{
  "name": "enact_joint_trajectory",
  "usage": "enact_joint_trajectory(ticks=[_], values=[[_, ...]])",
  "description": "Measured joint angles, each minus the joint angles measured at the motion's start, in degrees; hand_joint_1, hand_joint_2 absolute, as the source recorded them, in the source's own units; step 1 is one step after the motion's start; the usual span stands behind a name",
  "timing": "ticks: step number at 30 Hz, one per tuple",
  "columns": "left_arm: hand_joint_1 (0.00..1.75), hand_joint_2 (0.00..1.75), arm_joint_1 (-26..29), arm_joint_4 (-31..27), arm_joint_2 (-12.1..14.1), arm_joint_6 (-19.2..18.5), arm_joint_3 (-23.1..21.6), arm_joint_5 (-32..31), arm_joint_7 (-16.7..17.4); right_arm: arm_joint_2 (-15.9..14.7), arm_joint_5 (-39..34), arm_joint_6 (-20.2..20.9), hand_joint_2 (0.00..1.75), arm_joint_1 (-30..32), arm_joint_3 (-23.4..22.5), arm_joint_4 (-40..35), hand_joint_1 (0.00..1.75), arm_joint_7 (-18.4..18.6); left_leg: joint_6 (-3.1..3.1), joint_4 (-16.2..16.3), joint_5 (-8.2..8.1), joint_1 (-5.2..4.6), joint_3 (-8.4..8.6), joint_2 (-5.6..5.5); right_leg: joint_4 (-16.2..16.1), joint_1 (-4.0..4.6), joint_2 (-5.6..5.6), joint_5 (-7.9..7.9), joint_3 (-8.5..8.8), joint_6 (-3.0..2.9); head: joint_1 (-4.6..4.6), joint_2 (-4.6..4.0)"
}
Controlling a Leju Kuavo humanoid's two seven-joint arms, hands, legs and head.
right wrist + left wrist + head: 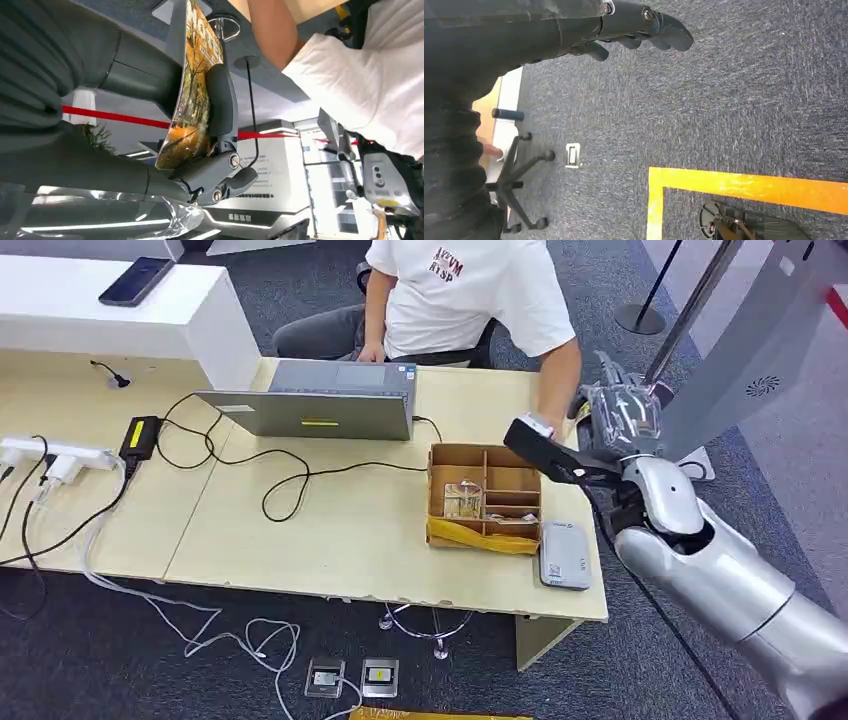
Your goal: Pass the card to the sensor for recognition and then transmit it.
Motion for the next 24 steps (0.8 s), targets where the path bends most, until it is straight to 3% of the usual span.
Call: enact_joint_trajectory(ticks=[5, 12, 24], values=[[0.0, 1.75, 0.0, 0.0, 0.0, 0.3, 0.0, 0.9, 0.1, -0.3, -1.4, 0.0, 1.75, 2.7, 0.0, 0.1, 1.75, 0.3, 0.0, 0.0, 0.0, 0.0, 0.01, 0.03, 0.0, 0.0, 0.04, 0.0, -0.01, 0.0, 0.0, 0.0], [0.0, 1.75, 0.2, 0.0, 0.2, 0.7, 0.0, 1.5, 1.1, -2.3, -3.3, -3.6, 1.75, 8.3, -1.1, 0.6, 1.75, 0.3, 0.0, 0.0, -0.01, -0.01, 0.03, 0.15, 0.0, -0.01, 0.07, 0.0, -0.01, 0.0, 0.0, 0.0], [0.0, 1.75, 0.2, 0.0, 0.5, 1.1, 0.0, 1.9, 1.2, -3.6, -4.1, -3.2, 1.75, 12.3, -2.5, 0.9, 1.75, 0.2, -0.01, 0.0, -0.01, 0.0, 0.04, 0.21, 0.0, 0.0, 0.1, 0.02, -0.01, -0.03, 0.02, 0.0]])
